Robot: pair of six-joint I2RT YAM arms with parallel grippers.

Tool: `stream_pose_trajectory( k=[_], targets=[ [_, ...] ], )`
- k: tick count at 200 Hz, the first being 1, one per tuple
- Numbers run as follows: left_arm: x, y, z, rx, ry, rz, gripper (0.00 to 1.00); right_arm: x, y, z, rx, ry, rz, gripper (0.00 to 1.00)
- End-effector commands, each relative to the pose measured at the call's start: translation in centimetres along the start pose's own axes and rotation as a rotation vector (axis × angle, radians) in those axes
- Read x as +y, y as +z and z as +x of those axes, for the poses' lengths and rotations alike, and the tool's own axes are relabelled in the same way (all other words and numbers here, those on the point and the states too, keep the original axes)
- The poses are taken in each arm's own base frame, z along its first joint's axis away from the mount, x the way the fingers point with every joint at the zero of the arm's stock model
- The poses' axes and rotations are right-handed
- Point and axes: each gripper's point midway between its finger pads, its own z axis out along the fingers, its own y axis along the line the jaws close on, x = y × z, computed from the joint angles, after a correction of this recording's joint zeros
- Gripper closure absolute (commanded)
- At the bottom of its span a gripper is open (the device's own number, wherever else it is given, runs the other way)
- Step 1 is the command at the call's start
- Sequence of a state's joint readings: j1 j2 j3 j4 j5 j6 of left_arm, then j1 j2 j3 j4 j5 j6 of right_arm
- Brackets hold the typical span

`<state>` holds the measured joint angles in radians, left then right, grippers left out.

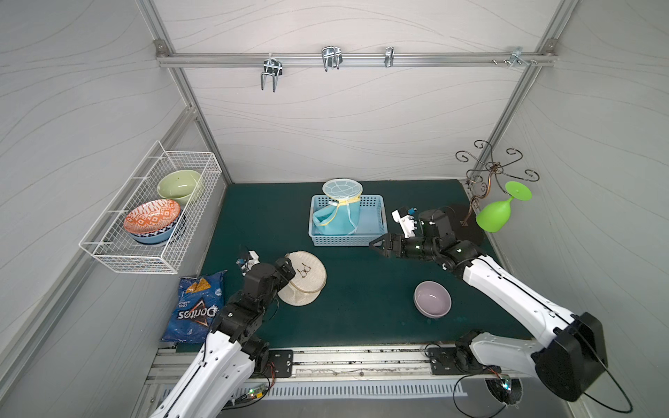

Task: Turn the laundry bag inside out
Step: Place the laundry bag at the center of the board.

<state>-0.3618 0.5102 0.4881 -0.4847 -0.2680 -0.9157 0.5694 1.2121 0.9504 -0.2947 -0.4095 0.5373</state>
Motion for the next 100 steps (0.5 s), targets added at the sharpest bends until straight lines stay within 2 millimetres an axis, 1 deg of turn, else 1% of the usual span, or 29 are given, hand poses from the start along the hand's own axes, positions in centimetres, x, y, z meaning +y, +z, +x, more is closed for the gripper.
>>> stream_pose_trajectory(
  k=[1, 13, 22, 37, 45, 61, 74, 82, 89, 95, 100],
  targets=[
    [-1.4, -3.2, -3.5, -0.103, 0.018, 0.028, 0.01, -1.5, 1.3, -1.7, -0.006, -0.054, 0.120, 0.01],
    [-2.6, -3.8, -3.8, -0.101, 0.019, 0.083, 0.01, -1.5, 3.1, -2.8, 0.014, -0.076, 0.124, 0.01],
    [-3.5, -3.7, -3.6, -0.081, 0.026, 0.122, 0.01, -1.6, 4.6, -3.9, 0.024, -0.087, 0.124, 0.02],
    [-4.9, -3.2, -2.4, -0.003, 0.057, 0.166, 0.02, -2.1, 7.3, -5.6, 0.030, -0.092, 0.120, 0.05],
    [-5.5, -2.8, -1.7, 0.038, 0.085, 0.188, 0.03, -2.7, 8.8, -6.4, 0.038, -0.082, 0.128, 0.06],
    [-5.9, -2.5, -0.9, 0.095, 0.126, 0.191, 0.07, -3.6, 11.7, -7.6, 0.059, -0.079, 0.127, 0.06],
    [-6.0, -2.6, -0.8, 0.099, 0.144, 0.199, 0.09, -4.3, 13.9, -8.3, 0.078, -0.079, 0.141, 0.07],
    [-6.1, -2.8, -0.9, 0.090, 0.152, 0.204, 0.09, -4.7, 14.8, -8.9, 0.072, -0.078, 0.159, 0.08],
    [-6.1, -3.0, -1.1, 0.078, 0.155, 0.211, 0.10, -4.7, 15.4, -9.5, 0.068, -0.081, 0.159, 0.07],
    [-5.7, -3.1, -1.3, 0.070, 0.155, 0.193, 0.10, -5.1, 16.0, -9.5, 0.083, -0.071, 0.178, 0.07],
    [-5.5, -3.3, -1.5, 0.063, 0.157, 0.180, 0.10, -5.1, 16.4, -9.5, 0.095, -0.067, 0.186, 0.07]
  ],
)
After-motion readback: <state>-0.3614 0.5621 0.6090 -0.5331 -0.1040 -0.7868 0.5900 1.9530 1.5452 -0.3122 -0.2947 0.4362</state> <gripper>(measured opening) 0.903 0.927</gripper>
